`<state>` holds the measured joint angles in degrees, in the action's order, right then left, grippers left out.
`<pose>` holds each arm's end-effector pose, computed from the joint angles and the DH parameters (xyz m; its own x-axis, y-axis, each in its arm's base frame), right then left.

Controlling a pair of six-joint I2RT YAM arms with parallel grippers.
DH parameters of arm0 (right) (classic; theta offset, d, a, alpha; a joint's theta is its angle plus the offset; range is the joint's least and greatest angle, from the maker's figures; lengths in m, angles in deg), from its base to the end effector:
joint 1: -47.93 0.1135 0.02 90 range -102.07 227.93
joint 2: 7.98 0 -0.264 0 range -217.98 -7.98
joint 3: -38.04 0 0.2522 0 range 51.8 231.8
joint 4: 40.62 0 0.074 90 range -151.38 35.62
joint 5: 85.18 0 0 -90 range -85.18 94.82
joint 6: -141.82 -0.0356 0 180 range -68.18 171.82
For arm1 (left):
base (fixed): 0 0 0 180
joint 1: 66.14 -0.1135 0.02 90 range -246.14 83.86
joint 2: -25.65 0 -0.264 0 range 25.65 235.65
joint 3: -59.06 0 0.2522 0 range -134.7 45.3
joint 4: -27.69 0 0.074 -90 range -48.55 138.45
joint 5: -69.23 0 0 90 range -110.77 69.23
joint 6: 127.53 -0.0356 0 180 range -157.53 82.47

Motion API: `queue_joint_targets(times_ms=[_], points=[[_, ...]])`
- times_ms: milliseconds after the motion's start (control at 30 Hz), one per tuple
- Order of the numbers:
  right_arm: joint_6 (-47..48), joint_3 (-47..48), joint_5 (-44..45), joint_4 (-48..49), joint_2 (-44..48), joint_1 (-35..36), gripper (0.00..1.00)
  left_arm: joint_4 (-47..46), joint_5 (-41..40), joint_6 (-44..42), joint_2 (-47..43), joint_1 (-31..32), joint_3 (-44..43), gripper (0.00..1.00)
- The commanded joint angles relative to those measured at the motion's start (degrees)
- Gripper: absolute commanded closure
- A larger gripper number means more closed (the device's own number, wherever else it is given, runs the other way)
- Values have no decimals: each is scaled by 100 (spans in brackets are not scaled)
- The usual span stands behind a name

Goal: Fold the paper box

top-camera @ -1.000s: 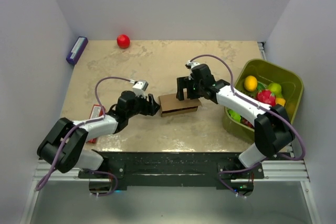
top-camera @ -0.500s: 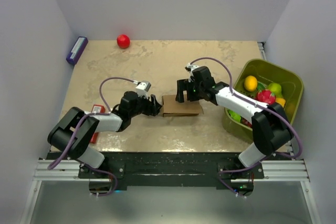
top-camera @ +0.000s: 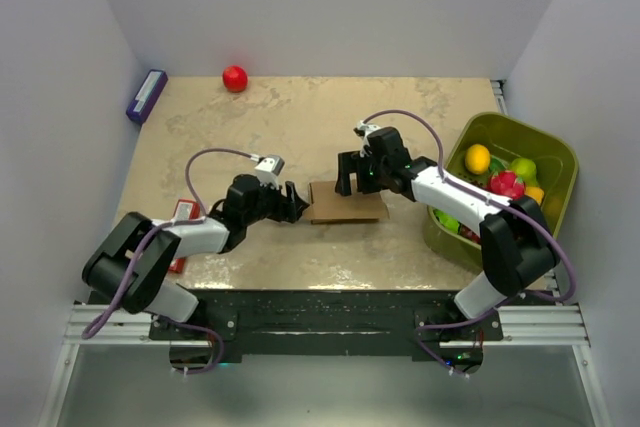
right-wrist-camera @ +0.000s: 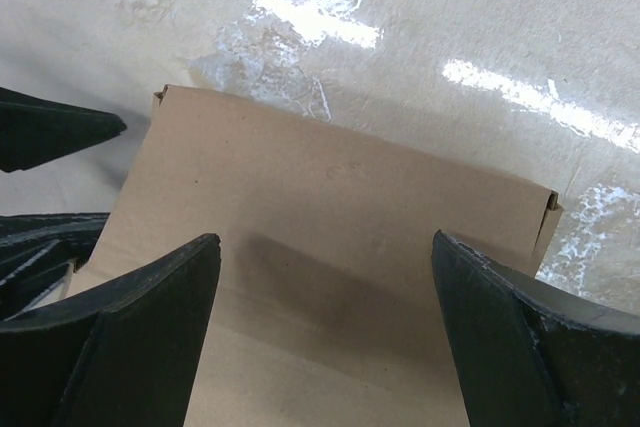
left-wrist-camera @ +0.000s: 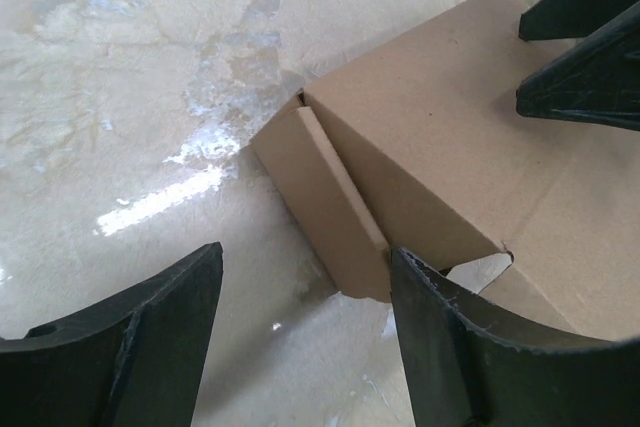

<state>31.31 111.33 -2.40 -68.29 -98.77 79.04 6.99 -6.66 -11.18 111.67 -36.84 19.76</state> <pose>0.2898 0.1801 0.2241 -0.7749 -0.0616 -0.6291 -0.3384 0.8811 0.3305 0.2330 -0.1407 0.1456 -0.6383 -0.1354 -0.7578 0.4267 0.7571 -0.4947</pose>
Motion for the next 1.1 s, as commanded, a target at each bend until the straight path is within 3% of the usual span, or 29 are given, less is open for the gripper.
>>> queue_joint_targets(times_ms=[0, 167, 333, 833, 1067], points=[[38, 216, -42, -436, 262, 0, 10, 808, -391, -139, -761, -100, -232, 27], [82, 349, 72, -639, 517, -35, 9, 1493, -655, -122, -1376, -187, -390, 27], [161, 323, 160, -771, 737, -219, 9, 1329, -340, 133, -1439, -258, -574, 23], [144, -415, 187, -622, 799, -642, 8, -307, 839, 969, 46, -240, -557, 15], [39, -731, 55, -464, 588, -642, 10, 88, 839, 723, 442, -232, -452, 25]])
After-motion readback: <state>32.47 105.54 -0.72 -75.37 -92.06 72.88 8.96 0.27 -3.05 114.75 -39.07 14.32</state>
